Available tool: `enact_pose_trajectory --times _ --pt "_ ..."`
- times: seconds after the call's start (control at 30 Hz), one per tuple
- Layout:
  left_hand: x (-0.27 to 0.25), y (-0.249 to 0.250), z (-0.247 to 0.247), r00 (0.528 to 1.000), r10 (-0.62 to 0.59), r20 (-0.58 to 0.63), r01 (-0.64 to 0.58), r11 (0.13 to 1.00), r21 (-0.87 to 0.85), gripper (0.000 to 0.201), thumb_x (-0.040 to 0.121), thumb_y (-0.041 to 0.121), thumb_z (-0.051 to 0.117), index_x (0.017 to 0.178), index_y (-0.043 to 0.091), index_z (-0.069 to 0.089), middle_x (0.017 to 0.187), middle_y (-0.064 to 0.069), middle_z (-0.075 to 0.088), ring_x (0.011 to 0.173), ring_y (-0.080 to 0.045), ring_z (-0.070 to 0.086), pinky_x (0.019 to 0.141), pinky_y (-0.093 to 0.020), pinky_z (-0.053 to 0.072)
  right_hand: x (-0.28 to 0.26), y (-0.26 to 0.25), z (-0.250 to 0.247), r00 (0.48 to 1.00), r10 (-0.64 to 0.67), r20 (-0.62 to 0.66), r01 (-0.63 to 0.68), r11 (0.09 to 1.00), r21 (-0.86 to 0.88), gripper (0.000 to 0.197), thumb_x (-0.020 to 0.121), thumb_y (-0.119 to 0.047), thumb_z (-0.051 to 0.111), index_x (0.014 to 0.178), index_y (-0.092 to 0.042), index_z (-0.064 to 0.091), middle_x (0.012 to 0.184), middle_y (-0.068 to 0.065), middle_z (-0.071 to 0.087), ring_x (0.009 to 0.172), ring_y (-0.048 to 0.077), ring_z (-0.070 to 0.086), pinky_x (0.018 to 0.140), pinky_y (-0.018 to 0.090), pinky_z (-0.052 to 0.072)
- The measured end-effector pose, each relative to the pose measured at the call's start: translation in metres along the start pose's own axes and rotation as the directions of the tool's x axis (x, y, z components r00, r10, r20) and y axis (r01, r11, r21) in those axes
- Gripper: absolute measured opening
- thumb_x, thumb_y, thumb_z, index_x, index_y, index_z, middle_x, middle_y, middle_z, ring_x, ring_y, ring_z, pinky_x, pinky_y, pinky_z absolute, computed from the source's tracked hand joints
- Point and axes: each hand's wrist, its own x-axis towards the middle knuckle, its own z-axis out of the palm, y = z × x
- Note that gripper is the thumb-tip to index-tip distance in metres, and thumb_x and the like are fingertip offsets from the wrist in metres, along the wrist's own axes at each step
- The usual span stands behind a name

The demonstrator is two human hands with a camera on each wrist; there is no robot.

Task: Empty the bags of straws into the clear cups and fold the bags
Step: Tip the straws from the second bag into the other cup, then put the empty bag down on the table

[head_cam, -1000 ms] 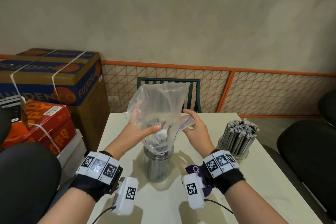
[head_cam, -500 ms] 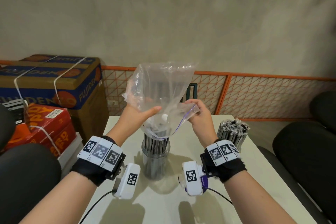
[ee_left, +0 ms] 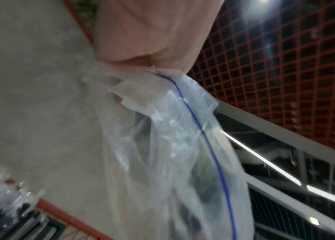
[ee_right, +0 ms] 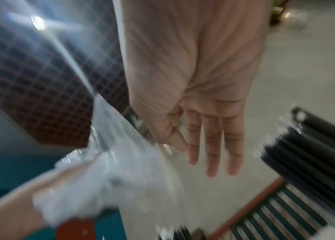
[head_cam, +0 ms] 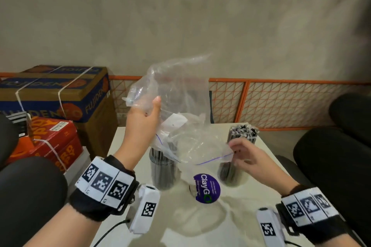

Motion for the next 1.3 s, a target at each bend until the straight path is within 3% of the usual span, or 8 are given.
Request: enact_pose_trajectory --times 0.3,0.47,0.6,0.83,1.0,1.07,1.2,1.3 --pt "-0.063 0.027 0.082 0.964 0.062 0.259 -0.121 0.968 0.221 0.048 0.092 0.041 0.047 0.082 -0.001 0.067 0.057 -0.020 0.060 0.053 -0.033 0.059 0.052 -0.042 0.049 -0.058 -0.078 -0.065 0.768 -0.486 -0.418 0.308 0.852 -0.423 0.016 0.087 -0.022 0.061 0.102 -0.016 0.059 0.094 -0.002 0.059 0.085 0.011 0.053 0.072 0.022 0.045" --pt "-0.099 0.040 0.119 0.893 0.071 0.445 -0.172 0.966 0.192 0.040 0.087 0.050 0.054 0.104 0.015 0.062 0.064 0.000 0.059 0.059 -0.013 0.056 0.057 -0.030 0.047 -0.049 -0.039 -0.067 0.931 -0.154 -0.330 -0.104 0.756 -0.647 0.053 0.086 -0.050 0.055 0.130 -0.022 0.048 0.117 -0.003 0.053 0.117 0.019 0.047 0.101 0.044 0.036" --pt "-0.120 0.016 0.127 0.852 0.032 0.523 -0.177 0.957 0.229 0.046 0.078 0.049 0.066 0.113 0.023 0.052 0.102 0.008 0.063 0.091 -0.011 0.059 0.079 -0.035 0.051 -0.057 -0.016 -0.080 0.906 -0.195 -0.375 -0.009 0.879 -0.478 0.010 0.094 -0.026 0.052 0.086 -0.021 0.053 0.074 -0.008 0.057 0.067 0.013 0.059 0.062 0.024 0.045" --pt "-0.155 -0.049 0.123 0.829 -0.339 0.445 0.314 0.940 0.132 0.029 0.089 0.022 0.059 0.064 0.013 0.045 0.058 -0.002 0.049 0.054 -0.013 0.048 0.052 -0.019 0.037 -0.063 0.012 -0.136 0.846 -0.068 -0.530 -0.161 0.913 -0.374 0.017 0.096 -0.023 0.050 0.090 -0.011 0.060 0.075 -0.006 0.058 0.068 0.008 0.051 0.060 0.013 0.034" --pt "-0.168 -0.044 0.137 0.639 -0.421 0.644 0.410 0.895 0.178 0.063 0.068 0.053 0.072 0.118 0.023 0.049 0.108 0.004 0.057 0.103 -0.010 0.053 0.091 -0.026 0.042 -0.059 0.018 -0.138 0.950 -0.015 -0.311 -0.090 0.942 -0.323 0.021 0.095 -0.027 0.052 0.074 -0.029 0.053 0.068 -0.002 0.059 0.059 0.014 0.051 0.052 0.017 0.038" --pt "-0.160 -0.022 0.151 0.647 -0.368 0.668 0.450 0.891 0.055 0.102 0.049 0.073 0.071 0.135 0.033 0.033 0.124 0.009 0.052 0.118 -0.007 0.048 0.102 -0.031 0.039 -0.056 0.016 -0.131 0.983 -0.043 -0.176 -0.014 0.950 -0.312 0.016 0.093 -0.028 0.053 0.078 -0.031 0.058 0.071 0.003 0.063 0.060 0.019 0.052 0.056 0.029 0.042" --pt "-0.143 0.029 0.182 0.720 -0.318 0.616 0.509 0.847 -0.157 0.027 0.083 0.026 0.066 0.109 0.030 0.058 0.101 0.019 0.067 0.107 -0.005 0.061 0.071 -0.007 0.046 -0.060 0.016 -0.128 0.975 -0.112 -0.190 0.069 0.973 -0.221 0.009 0.088 -0.031 0.061 0.096 -0.029 0.063 0.090 -0.006 0.065 0.081 0.008 0.059 0.075 0.028 0.050" --pt "-0.139 0.038 0.194 0.772 -0.356 0.527 0.537 0.809 -0.240 0.026 0.087 0.028 0.059 0.112 0.021 0.063 0.107 0.006 0.068 0.101 -0.012 0.063 0.065 -0.010 0.049 -0.083 0.047 -0.136 0.873 0.018 -0.487 -0.027 1.000 -0.012 0.077 0.076 -0.046 0.069 0.141 -0.022 0.035 0.135 -0.004 0.042 0.119 0.009 0.045 0.100 0.027 0.040"
